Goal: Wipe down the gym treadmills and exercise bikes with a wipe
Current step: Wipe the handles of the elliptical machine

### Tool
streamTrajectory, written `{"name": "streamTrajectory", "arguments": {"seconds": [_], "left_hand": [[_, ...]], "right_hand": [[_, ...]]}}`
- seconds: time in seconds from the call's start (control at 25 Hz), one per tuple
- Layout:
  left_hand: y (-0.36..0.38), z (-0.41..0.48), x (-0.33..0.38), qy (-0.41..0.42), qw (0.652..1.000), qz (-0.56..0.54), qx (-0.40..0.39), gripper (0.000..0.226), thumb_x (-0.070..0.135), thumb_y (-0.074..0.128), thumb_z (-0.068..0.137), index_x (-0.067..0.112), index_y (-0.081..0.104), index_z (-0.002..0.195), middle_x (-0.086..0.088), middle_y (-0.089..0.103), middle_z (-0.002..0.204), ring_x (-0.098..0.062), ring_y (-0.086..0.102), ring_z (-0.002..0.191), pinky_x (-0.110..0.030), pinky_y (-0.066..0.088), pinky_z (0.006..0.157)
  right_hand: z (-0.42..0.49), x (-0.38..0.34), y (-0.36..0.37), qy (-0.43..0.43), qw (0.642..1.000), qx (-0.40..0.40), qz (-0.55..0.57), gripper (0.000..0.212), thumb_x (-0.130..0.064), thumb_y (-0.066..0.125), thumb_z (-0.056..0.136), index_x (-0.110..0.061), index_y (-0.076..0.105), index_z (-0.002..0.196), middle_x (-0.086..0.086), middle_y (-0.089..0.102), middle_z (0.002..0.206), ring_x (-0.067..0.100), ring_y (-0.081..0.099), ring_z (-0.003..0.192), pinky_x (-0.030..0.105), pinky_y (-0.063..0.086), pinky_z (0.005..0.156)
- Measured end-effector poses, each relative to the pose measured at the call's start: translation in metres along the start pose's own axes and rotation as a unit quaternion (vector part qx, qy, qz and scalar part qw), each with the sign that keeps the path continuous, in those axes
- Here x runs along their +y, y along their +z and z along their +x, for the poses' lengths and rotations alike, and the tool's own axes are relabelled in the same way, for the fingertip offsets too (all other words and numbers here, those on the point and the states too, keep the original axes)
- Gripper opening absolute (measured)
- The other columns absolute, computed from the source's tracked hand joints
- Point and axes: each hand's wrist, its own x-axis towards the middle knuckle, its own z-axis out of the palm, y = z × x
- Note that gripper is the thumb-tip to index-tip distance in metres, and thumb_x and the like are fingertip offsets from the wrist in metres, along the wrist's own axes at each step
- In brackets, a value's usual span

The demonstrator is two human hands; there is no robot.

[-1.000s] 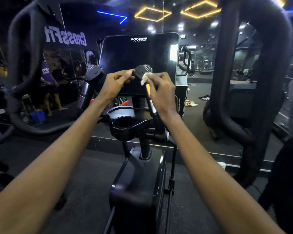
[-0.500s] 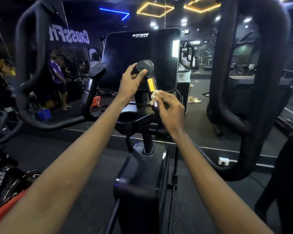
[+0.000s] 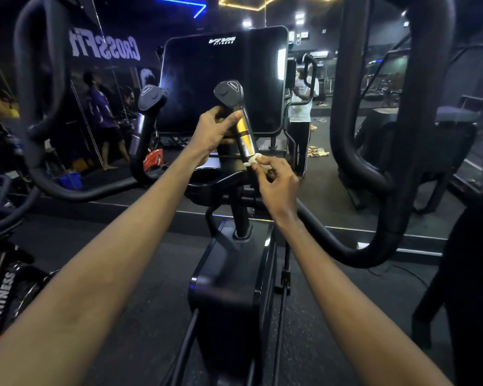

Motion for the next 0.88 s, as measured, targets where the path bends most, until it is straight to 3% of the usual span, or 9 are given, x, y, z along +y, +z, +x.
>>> {"name": "streamTrajectory", "arguments": {"seconds": [0.12, 0.24, 0.36, 0.44, 0.52, 0.68, 0.76, 0.88], "left_hand": [[0.001, -0.001, -0.001, 0.007, 1.0, 0.008, 0.002, 0.032, 0.035, 0.07, 0.09, 0.014, 0.062, 0.112, 0.0, 0.071, 0.087, -0.009, 0.066, 0.071, -0.03, 0.056, 0.066], [0.0, -0.006, -0.003, 0.0, 1.0, 0.017, -0.005, 0.027, 0.032, 0.071, 0.09, 0.016, 0.062, 0.11, 0.003, 0.069, 0.078, -0.007, 0.062, 0.066, -0.031, 0.055, 0.067], [-0.006, -0.01, -0.001, 0.006, 0.998, 0.059, 0.003, 0.021, 0.031, 0.072, 0.089, 0.021, 0.064, 0.106, 0.0, 0.074, 0.085, -0.013, 0.068, 0.072, -0.025, 0.053, 0.063], [-0.019, -0.014, -0.004, 0.033, 0.989, 0.124, 0.069, 0.016, 0.028, 0.069, 0.09, 0.02, 0.07, 0.105, 0.002, 0.075, 0.088, -0.01, 0.071, 0.078, -0.023, 0.053, 0.069], [-0.04, -0.024, -0.013, 0.067, 0.96, 0.217, 0.167, 0.015, 0.023, 0.062, 0.093, 0.02, 0.073, 0.102, 0.007, 0.072, 0.089, -0.006, 0.067, 0.08, -0.019, 0.051, 0.076], [-0.103, -0.046, -0.041, 0.094, 0.899, 0.296, 0.308, 0.021, 0.01, 0.055, 0.09, 0.017, 0.069, 0.103, -0.006, 0.059, 0.103, -0.02, 0.06, 0.09, -0.03, 0.048, 0.089], [-0.131, -0.05, -0.049, 0.059, 0.881, 0.323, 0.34, 0.024, 0.012, 0.056, 0.089, 0.014, 0.063, 0.112, -0.01, 0.053, 0.114, -0.029, 0.057, 0.102, -0.04, 0.045, 0.097], [-0.159, -0.054, -0.053, -0.055, 0.88, 0.359, 0.307, 0.043, 0.024, 0.058, 0.092, 0.015, 0.049, 0.133, -0.014, 0.045, 0.133, -0.033, 0.046, 0.124, -0.047, 0.035, 0.107]], "right_hand": [[-0.004, 0.002, 0.0, -0.016, 1.0, 0.005, -0.011, 0.014, -0.014, 0.073, 0.088, -0.014, 0.072, 0.102, -0.001, 0.064, 0.103, 0.004, 0.062, 0.092, 0.021, 0.055, 0.082], [-0.002, -0.001, 0.001, -0.04, 0.999, -0.002, -0.026, 0.013, -0.011, 0.073, 0.087, -0.01, 0.072, 0.1, 0.0, 0.062, 0.101, 0.004, 0.061, 0.089, 0.011, 0.051, 0.081], [-0.004, -0.003, 0.004, -0.098, 0.995, -0.01, -0.026, 0.014, -0.007, 0.072, 0.087, -0.006, 0.073, 0.102, 0.0, 0.061, 0.102, 0.005, 0.062, 0.094, 0.018, 0.053, 0.087], [-0.006, -0.003, 0.01, -0.152, 0.988, -0.029, -0.022, 0.016, -0.006, 0.072, 0.088, -0.006, 0.073, 0.105, 0.0, 0.063, 0.105, 0.009, 0.063, 0.101, 0.026, 0.053, 0.092], [-0.002, -0.007, 0.019, -0.17, 0.984, -0.037, -0.03, 0.017, -0.008, 0.071, 0.09, -0.007, 0.073, 0.107, 0.002, 0.064, 0.106, 0.013, 0.063, 0.103, 0.029, 0.052, 0.095], [0.014, -0.028, 0.053, -0.19, 0.978, -0.081, -0.023, 0.017, -0.008, 0.067, 0.091, -0.007, 0.073, 0.107, 0.005, 0.064, 0.107, 0.011, 0.062, 0.1, 0.018, 0.048, 0.095], [0.026, -0.036, 0.074, -0.196, 0.975, -0.106, -0.02, 0.018, -0.009, 0.066, 0.092, -0.008, 0.073, 0.108, 0.006, 0.062, 0.107, 0.009, 0.061, 0.097, 0.016, 0.049, 0.092], [0.048, -0.046, 0.109, -0.222, 0.963, -0.146, -0.035, 0.019, -0.01, 0.064, 0.093, -0.006, 0.072, 0.109, 0.007, 0.06, 0.107, 0.012, 0.061, 0.096, 0.023, 0.053, 0.088]]}}
